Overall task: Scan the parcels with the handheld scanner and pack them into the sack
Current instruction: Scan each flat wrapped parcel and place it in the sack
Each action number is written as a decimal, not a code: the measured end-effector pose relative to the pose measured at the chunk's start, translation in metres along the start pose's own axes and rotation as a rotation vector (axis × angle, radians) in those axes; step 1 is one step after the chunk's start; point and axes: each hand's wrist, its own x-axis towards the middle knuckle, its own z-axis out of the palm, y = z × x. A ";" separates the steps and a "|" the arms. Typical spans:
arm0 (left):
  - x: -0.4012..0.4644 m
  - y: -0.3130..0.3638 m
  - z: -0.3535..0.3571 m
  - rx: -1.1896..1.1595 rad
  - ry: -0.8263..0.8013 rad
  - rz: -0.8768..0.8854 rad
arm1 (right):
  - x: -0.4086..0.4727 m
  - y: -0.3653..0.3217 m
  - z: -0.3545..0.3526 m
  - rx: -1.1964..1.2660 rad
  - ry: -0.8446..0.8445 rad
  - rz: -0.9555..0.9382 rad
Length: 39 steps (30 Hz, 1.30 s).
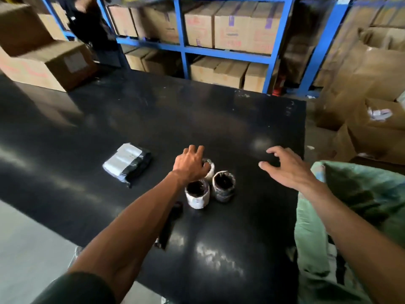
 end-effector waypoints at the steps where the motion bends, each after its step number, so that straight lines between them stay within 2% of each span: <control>1: -0.005 -0.023 -0.005 0.025 -0.012 -0.025 | -0.002 -0.023 0.011 0.012 -0.025 -0.032; 5: -0.023 -0.109 -0.016 0.072 -0.046 -0.137 | -0.011 -0.107 0.061 0.029 -0.156 -0.177; 8: -0.033 -0.166 -0.019 0.053 -0.059 -0.209 | -0.015 -0.157 0.104 0.012 -0.337 -0.214; 12: -0.035 -0.235 -0.014 0.044 -0.087 -0.278 | -0.025 -0.204 0.163 -0.107 -0.612 -0.160; 14: -0.032 -0.263 -0.009 0.049 -0.103 -0.297 | -0.034 -0.218 0.189 -0.121 -0.653 -0.083; 20: 0.001 -0.320 0.008 0.009 -0.120 -0.363 | -0.050 -0.230 0.260 0.058 -0.525 0.237; 24: 0.040 -0.342 0.019 -0.022 -0.177 -0.364 | -0.053 -0.228 0.292 0.188 -0.498 0.352; 29: 0.084 -0.363 0.029 0.024 -0.312 -0.351 | -0.057 -0.231 0.313 0.269 -0.345 0.407; 34: 0.107 -0.390 0.033 -0.153 -0.534 -0.357 | -0.058 -0.227 0.311 0.347 -0.251 0.408; 39: 0.105 -0.407 0.037 -0.380 -0.462 -0.289 | -0.042 -0.228 0.296 0.560 -0.267 0.447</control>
